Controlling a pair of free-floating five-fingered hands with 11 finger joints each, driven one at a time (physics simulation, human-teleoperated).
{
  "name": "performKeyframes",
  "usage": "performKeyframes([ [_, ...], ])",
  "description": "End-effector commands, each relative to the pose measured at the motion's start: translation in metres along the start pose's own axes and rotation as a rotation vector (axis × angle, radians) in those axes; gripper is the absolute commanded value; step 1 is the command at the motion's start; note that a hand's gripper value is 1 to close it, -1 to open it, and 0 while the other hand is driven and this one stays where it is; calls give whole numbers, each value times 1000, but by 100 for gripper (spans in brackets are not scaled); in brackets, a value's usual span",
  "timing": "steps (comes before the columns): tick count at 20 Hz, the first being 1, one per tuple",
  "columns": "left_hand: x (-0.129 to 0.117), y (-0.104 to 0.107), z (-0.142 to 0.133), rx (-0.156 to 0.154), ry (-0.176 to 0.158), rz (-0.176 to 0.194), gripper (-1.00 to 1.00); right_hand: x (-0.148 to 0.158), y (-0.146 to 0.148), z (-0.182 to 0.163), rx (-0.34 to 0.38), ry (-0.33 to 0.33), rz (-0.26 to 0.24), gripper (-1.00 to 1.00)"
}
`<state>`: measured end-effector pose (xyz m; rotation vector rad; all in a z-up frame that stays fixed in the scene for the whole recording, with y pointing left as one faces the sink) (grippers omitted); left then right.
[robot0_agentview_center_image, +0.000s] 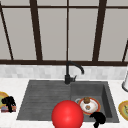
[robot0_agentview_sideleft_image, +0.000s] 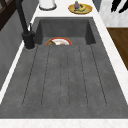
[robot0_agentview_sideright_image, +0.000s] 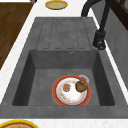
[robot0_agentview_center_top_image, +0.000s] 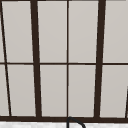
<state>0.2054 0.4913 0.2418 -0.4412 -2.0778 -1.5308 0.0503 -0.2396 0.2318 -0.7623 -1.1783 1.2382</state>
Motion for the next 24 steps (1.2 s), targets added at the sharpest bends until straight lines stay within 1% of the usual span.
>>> performKeyframes([
  [1,10,4,-28,-22,8,-4,100,0,0,0,0,0,0,0],
  [4,16,5,-50,-22,15,-5,100,0,0,0,0,0,0,0],
  [8,25,1,-78,-21,15,-5,100,0,0,0,0,0,0,0],
  [9,28,0,-85,-21,11,-4,100,0,0,0,0,0,0,0],
  [15,42,-2,-130,-20,16,-4,100,0,0,0,0,0,0,0],
  [24,57,-7,-200,-24,16,-18,100,0,0,0,0,0,0,0],
])
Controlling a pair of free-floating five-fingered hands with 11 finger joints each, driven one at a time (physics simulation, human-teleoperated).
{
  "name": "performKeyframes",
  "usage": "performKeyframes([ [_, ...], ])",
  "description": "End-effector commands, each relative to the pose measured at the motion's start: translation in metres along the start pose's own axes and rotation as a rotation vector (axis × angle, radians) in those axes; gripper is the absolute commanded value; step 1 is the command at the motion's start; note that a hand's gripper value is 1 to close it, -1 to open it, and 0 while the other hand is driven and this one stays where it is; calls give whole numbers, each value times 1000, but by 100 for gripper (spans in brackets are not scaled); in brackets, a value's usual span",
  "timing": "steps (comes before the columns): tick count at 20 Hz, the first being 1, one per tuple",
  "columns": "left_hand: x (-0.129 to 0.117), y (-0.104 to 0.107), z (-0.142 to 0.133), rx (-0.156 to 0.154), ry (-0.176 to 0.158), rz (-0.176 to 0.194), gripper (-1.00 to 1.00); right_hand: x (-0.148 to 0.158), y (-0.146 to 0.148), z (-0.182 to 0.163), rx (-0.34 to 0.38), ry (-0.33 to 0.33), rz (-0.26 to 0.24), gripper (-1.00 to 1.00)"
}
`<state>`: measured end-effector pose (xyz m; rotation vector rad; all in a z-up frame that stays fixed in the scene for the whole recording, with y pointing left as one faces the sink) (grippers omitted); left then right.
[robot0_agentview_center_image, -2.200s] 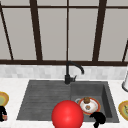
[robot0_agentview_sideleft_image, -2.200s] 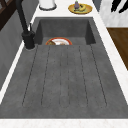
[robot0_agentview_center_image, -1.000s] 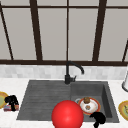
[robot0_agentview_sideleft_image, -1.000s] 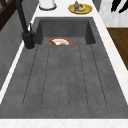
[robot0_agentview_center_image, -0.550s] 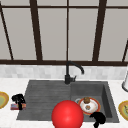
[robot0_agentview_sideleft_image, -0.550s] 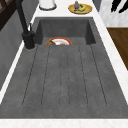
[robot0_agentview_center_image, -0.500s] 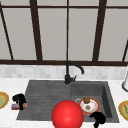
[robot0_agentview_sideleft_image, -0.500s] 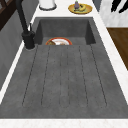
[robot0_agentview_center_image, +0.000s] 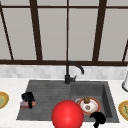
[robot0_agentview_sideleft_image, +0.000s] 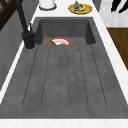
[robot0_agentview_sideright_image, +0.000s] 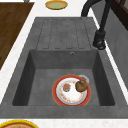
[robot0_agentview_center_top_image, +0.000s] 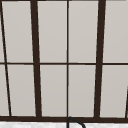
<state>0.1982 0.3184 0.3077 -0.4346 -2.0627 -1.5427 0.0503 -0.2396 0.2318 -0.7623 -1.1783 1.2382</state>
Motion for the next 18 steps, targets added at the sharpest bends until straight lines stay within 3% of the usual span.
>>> performKeyframes([
  [1,7,-2,-30,-15,7,-14,100,0,0,0,0,0,0,0],
  [18,31,-20,-164,-17,8,-29,100,0,0,0,0,0,0,0],
])
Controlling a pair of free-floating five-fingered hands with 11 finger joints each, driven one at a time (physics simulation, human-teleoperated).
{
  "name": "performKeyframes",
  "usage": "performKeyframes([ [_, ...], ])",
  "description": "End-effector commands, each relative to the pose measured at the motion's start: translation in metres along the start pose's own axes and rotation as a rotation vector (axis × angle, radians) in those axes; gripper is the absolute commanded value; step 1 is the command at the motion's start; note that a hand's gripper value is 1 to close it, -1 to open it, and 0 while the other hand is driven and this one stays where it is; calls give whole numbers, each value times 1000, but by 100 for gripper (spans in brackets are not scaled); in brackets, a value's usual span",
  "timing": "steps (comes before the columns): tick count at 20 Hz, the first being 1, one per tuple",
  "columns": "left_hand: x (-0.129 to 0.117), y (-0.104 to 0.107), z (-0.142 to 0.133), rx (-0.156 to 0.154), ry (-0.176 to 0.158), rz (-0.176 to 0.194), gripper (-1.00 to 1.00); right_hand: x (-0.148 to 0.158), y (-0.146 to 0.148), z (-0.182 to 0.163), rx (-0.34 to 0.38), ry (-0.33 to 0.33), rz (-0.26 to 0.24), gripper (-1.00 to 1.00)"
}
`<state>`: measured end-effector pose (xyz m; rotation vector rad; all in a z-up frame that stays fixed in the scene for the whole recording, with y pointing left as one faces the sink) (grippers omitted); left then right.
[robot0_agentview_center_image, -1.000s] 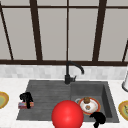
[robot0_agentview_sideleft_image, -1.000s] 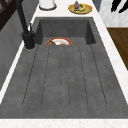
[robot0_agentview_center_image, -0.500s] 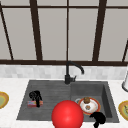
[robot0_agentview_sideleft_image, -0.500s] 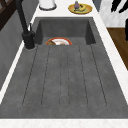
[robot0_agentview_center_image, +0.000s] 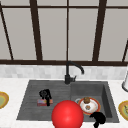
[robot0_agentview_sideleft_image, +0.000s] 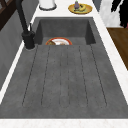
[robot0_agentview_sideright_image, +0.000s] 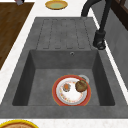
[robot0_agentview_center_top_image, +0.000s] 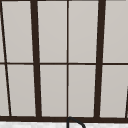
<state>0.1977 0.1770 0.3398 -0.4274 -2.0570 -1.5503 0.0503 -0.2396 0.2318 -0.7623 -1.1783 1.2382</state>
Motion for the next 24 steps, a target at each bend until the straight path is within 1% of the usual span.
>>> performKeyframes([
  [1,6,-4,-31,-12,2,-26,100,0,0,0,0,0,0,0],
  [7,12,-12,-78,-11,-3,-48,100,0,0,0,0,0,0,0],
  [12,17,-21,-116,-19,5,-45,100,0,0,0,0,0,0,0],
  [21,23,-34,-188,-13,0,-61,100,0,0,0,0,0,0,0],
  [23,22,-39,-203,-18,5,-60,100,0,0,0,0,0,0,0],
  [24,22,-40,-211,-16,3,-61,100,0,0,0,0,0,0,0],
])
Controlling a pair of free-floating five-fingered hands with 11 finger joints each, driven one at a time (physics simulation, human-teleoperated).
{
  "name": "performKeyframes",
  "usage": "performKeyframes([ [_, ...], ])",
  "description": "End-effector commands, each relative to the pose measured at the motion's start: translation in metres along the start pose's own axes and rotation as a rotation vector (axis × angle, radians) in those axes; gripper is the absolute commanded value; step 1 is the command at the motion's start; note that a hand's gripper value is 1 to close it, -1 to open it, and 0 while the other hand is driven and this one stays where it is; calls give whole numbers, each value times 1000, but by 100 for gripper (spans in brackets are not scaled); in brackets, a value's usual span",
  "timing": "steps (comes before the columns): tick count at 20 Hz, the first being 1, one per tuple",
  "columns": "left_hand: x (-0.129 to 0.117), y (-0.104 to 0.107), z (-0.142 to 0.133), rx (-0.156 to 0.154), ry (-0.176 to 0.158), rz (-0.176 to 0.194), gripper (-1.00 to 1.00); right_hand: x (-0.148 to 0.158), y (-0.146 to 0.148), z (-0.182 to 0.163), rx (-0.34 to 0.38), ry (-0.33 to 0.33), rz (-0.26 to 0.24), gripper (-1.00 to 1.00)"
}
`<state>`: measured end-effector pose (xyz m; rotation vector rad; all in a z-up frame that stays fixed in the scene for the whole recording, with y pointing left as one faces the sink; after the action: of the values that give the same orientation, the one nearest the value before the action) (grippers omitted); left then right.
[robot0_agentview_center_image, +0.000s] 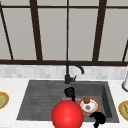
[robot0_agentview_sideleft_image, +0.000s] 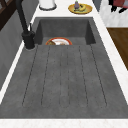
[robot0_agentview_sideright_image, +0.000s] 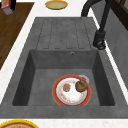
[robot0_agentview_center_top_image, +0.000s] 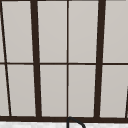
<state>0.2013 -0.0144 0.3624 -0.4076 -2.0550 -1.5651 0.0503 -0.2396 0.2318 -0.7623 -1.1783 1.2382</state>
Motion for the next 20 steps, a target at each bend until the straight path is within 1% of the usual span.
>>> performKeyframes([
  [1,0,-5,-31,-10,-4,-47,100,0,0,0,0,0,0,0],
  [5,-2,-11,-63,-9,-4,-51,100,0,0,0,0,0,0,0],
  [8,-9,-17,-87,-12,1,-40,100,0,0,0,0,0,0,0],
  [10,-18,-21,-100,1,8,-36,100,0,0,0,0,0,0,0],
  [11,-24,-25,-103,10,18,-31,100,0,0,0,0,0,0,0],
  [12,-29,-28,-110,13,20,-30,100,0,0,0,0,0,0,0],
  [15,-55,-42,-121,23,33,-19,100,0,0,0,0,0,0,0],
  [16,-66,-48,-123,34,28,-18,100,0,0,0,0,0,0,0],
  [18,-83,-58,-131,45,19,-14,100,0,0,0,0,0,0,0],
  [19,-91,-64,-137,38,15,-20,100,0,0,0,0,0,0,0],
  [20,-97,-71,-147,15,11,-28,100,0,0,0,0,0,0,0],
])
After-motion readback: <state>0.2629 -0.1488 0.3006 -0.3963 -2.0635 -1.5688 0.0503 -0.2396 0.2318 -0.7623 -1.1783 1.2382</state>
